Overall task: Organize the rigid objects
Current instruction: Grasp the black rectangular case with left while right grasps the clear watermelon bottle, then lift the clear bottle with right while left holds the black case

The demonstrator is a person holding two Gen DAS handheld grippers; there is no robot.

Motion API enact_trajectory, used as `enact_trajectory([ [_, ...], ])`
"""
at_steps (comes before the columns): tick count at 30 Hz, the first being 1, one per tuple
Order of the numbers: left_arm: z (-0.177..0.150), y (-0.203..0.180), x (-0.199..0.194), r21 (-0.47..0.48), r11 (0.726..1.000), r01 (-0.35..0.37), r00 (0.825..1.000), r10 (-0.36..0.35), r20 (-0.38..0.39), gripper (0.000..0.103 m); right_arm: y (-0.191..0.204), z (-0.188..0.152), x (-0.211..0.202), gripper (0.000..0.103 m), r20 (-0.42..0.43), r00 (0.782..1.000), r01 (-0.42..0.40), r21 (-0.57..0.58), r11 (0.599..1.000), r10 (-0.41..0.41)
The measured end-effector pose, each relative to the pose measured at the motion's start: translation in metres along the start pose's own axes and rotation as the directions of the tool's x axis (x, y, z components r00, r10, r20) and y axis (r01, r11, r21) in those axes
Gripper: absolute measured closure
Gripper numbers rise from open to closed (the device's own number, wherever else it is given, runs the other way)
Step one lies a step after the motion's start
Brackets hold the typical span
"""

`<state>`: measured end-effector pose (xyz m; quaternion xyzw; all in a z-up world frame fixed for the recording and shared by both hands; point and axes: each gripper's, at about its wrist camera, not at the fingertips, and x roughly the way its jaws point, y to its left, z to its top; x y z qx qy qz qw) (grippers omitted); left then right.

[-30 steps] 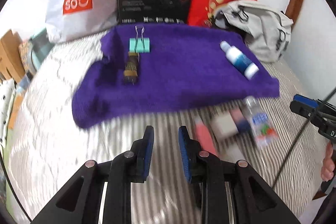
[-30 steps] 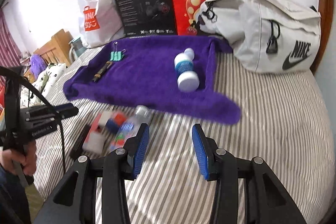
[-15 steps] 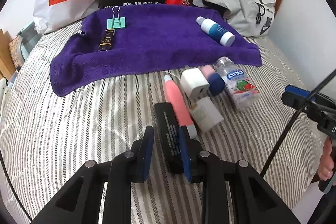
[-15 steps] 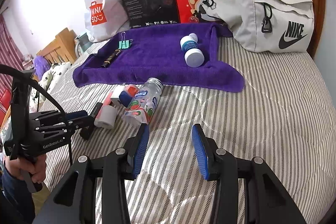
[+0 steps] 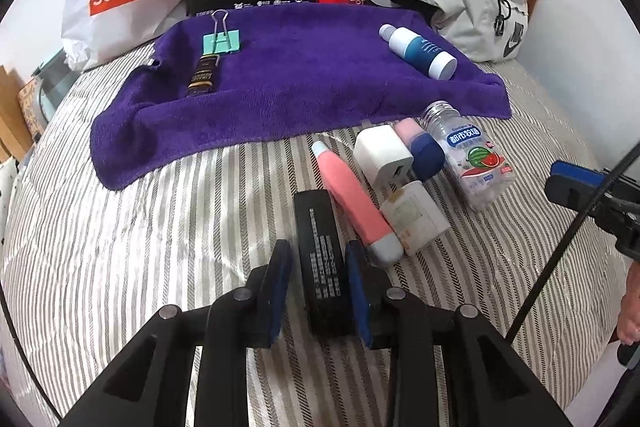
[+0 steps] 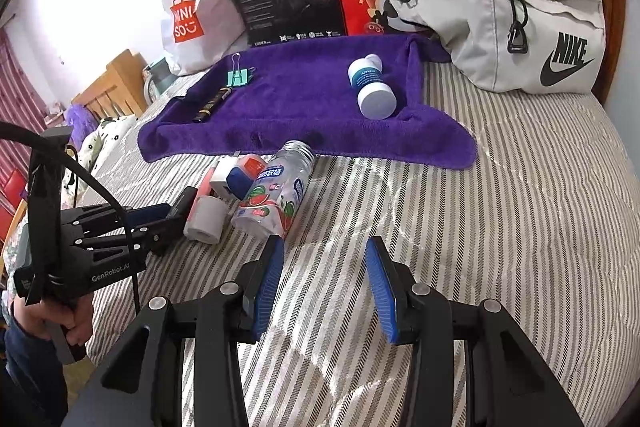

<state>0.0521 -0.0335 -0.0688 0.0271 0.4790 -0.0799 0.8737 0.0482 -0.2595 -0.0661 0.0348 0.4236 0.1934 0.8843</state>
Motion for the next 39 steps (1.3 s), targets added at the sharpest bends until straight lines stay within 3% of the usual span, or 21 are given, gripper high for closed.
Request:
enact_trajectory([
  [5,0.001,-0.009,0.002,0.056,0.998,-0.035,0.999,0.034,0.027,0.080,0.005,0.015,0.009,0.060,-0.004,1.000,-0.011,-0.002,1.000,0.011],
  [16,-0.002,0.015,-0.004,-0.009,1.000,0.023,0.999,-0.022,0.024,0.081,0.035,0.038,0.051,0.060,-0.073,0.996,-0.057,-0.027,0.998,0.055],
  [21,-0.004,0.018,-0.004,-0.020,0.999,0.041,0.999,-0.040,0.030,0.081,0.038,0.033,0.073,0.057,-0.116,0.993,-0.035,-0.032,0.999,0.031],
  [32,-0.004,0.019,-0.005,-0.009,0.999,0.043,0.998,-0.043,0.042,0.081,0.041,0.035,0.077,0.060,-0.107,0.994,-0.015,-0.112,0.994,0.003],
  [39,-0.007,0.026,-0.007,-0.004,1.000,0.027,0.998,-0.026,0.050,0.080,0.003,0.016,0.047,0.060,-0.134,0.985,0.092,-0.105,0.990,-0.106],
])
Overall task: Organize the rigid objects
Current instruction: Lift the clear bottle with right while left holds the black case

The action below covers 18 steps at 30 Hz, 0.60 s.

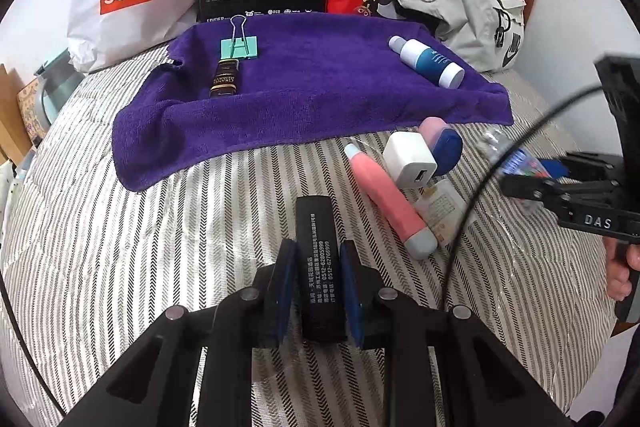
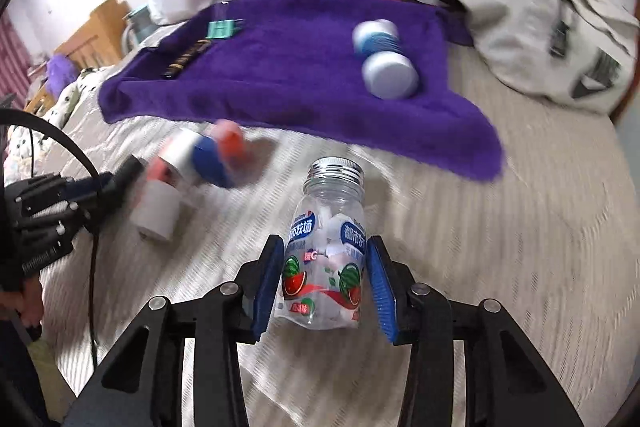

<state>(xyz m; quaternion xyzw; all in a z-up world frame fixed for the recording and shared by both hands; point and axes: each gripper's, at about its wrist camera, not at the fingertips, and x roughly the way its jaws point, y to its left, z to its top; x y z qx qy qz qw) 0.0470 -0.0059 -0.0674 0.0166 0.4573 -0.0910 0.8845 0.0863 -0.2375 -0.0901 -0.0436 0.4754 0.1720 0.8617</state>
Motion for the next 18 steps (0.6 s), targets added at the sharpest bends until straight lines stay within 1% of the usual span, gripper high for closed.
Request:
enact_trajectory([
  [1,0.000,-0.001,0.001,0.004,1.000,-0.011,1.000,0.011,0.000,0.080,-0.003,-0.003,0.000,0.060,-0.006,1.000,0.008,0.005,1.000,-0.008],
  [3,0.001,-0.007,0.003,0.031,0.998,-0.046,0.999,0.046,0.007,0.080,-0.001,-0.005,0.000,0.060,0.009,1.000,0.025,-0.007,1.000,-0.024],
  [5,0.002,-0.011,0.005,0.048,0.996,-0.072,0.997,0.071,0.010,0.080,0.005,-0.007,0.001,0.059,0.024,0.998,0.062,-0.027,0.998,-0.062],
  [9,0.003,-0.008,0.006,0.030,0.998,-0.059,0.998,0.058,0.023,0.081,0.004,-0.009,0.000,0.060,0.047,0.997,0.064,-0.022,0.998,-0.063],
  [11,0.003,-0.009,0.006,0.038,0.997,-0.065,0.998,0.064,0.026,0.081,0.003,-0.009,0.001,0.060,0.054,0.997,0.055,-0.026,0.998,-0.054],
  [13,0.003,-0.009,0.006,0.034,0.997,-0.064,0.998,0.063,0.027,0.082,0.001,-0.008,0.000,0.062,0.052,0.998,0.046,-0.027,0.999,-0.045],
  [18,0.003,-0.002,0.004,0.005,0.999,-0.034,0.999,0.034,0.015,0.082,-0.007,-0.008,-0.004,0.062,0.051,0.999,-0.011,0.009,1.000,0.011],
])
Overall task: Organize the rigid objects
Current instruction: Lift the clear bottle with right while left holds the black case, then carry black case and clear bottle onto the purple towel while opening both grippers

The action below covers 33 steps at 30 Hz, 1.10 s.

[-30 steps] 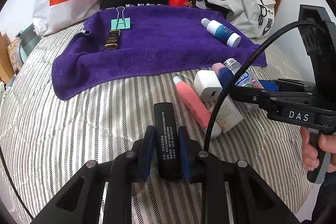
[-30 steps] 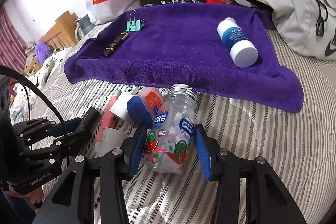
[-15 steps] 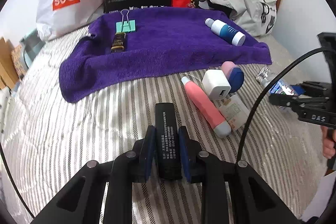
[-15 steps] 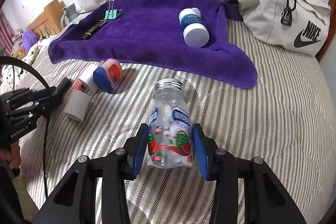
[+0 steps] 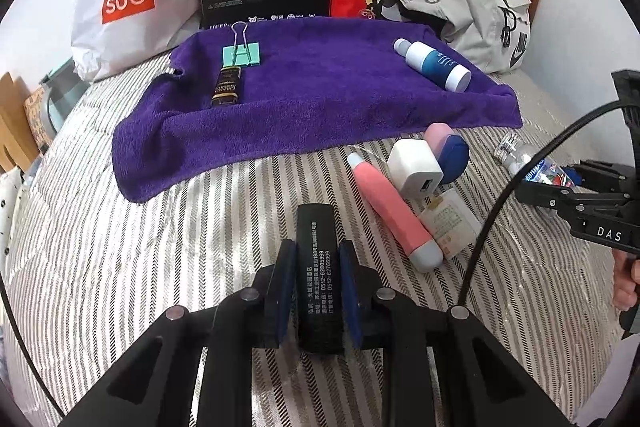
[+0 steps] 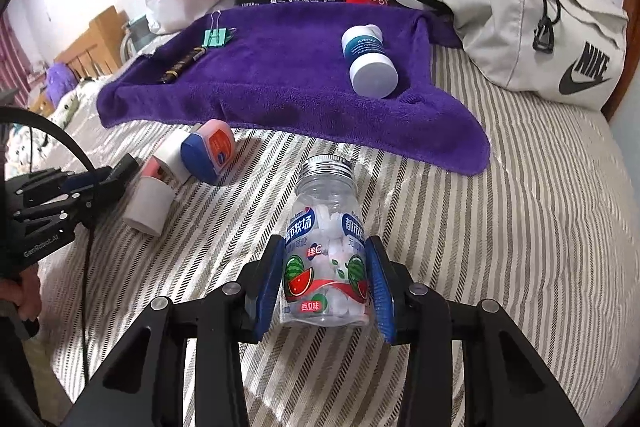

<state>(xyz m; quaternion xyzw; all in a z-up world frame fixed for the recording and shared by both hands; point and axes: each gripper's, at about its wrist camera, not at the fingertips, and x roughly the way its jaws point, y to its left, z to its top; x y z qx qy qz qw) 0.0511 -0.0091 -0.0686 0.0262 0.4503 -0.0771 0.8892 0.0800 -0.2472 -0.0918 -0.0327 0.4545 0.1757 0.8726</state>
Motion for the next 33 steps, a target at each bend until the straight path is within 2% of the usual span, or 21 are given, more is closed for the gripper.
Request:
enact_trajectory([
  [6,-0.001,0.013,-0.010,-0.042,0.999,0.016,1.000,-0.015,0.015,0.082,-0.002,-0.004,-0.015,0.062,0.024,0.999,-0.037,0.016,0.999,0.036],
  [17,0.020,0.024,-0.020,-0.067,0.997,0.023,0.999,-0.021,0.039,0.082,-0.002,0.012,-0.032,0.062,0.057,0.997,-0.062,0.008,0.998,0.061],
  [26,0.051,0.035,-0.024,-0.072,0.997,0.028,0.998,-0.024,0.062,0.082,0.002,0.050,-0.038,0.062,0.096,0.991,-0.096,-0.014,0.995,0.097],
  [33,0.083,0.050,-0.013,-0.080,0.996,0.023,0.998,-0.018,0.067,0.082,0.005,0.088,-0.021,0.062,0.104,0.988,-0.114,-0.030,0.993,0.116],
])
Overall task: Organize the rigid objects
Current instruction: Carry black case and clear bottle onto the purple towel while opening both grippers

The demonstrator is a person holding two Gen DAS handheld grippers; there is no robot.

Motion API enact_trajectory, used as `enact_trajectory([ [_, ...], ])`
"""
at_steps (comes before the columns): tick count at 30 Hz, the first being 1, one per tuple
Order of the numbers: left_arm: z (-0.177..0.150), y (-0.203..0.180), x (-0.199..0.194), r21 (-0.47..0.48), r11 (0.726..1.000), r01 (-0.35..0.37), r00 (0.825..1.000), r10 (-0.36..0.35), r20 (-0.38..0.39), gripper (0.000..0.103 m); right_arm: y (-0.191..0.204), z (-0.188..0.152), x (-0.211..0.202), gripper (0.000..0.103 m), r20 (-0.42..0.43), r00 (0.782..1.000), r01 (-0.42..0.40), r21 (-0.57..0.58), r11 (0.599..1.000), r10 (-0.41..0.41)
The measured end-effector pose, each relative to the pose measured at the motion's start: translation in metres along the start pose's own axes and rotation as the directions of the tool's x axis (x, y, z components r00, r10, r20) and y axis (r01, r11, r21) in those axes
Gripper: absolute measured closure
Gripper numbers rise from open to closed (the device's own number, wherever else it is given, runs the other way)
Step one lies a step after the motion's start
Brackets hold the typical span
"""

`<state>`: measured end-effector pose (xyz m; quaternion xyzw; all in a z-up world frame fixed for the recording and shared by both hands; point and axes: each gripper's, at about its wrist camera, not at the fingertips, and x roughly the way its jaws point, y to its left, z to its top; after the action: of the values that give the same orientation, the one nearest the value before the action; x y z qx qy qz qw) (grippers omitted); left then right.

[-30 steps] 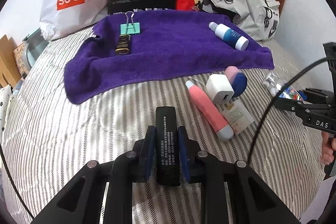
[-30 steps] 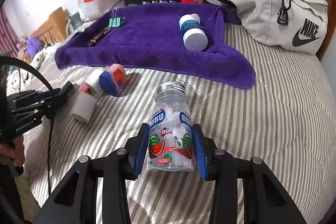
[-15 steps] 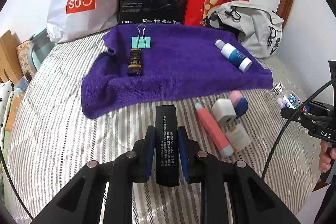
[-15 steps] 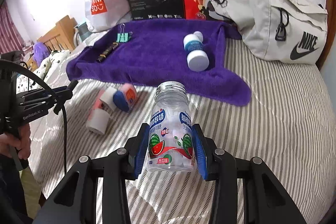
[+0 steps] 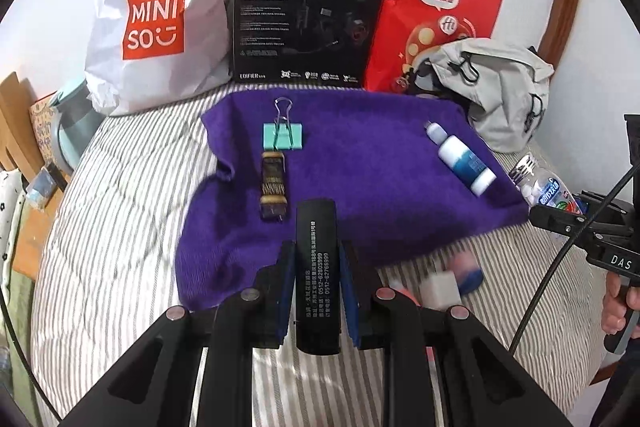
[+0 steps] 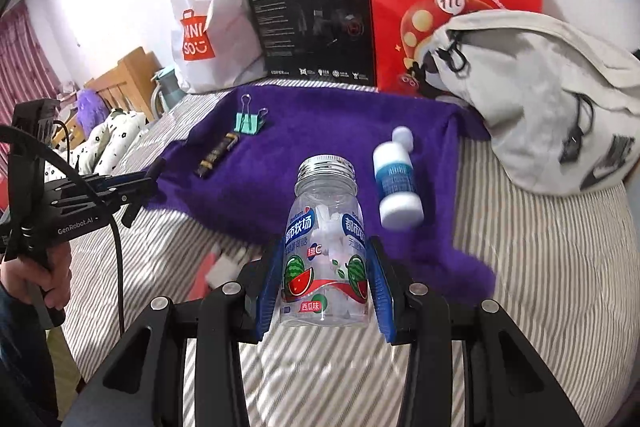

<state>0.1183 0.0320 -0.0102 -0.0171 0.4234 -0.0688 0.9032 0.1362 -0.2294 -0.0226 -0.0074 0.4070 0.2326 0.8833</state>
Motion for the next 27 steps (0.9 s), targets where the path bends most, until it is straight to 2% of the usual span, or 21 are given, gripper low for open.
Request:
enact_trajectory([
  [12,0.041,0.013,0.050,-0.003,1.000,0.003,1.000,-0.003,-0.027,0.082,-0.009,0.044,0.069,0.062,-0.064,0.998,-0.003,-0.003,1.000,0.003],
  [19,0.047,0.015,0.085,-0.009,1.000,0.021,0.997,-0.022,-0.071,0.082,-0.001,0.047,0.104,0.062,-0.116,0.993,0.022,-0.050,0.998,-0.028],
  [27,0.048,0.009,0.110,0.016,1.000,0.017,0.995,-0.015,-0.103,0.082,0.003,0.045,0.121,0.062,-0.135,0.988,0.060,-0.108,0.992,-0.075],
])
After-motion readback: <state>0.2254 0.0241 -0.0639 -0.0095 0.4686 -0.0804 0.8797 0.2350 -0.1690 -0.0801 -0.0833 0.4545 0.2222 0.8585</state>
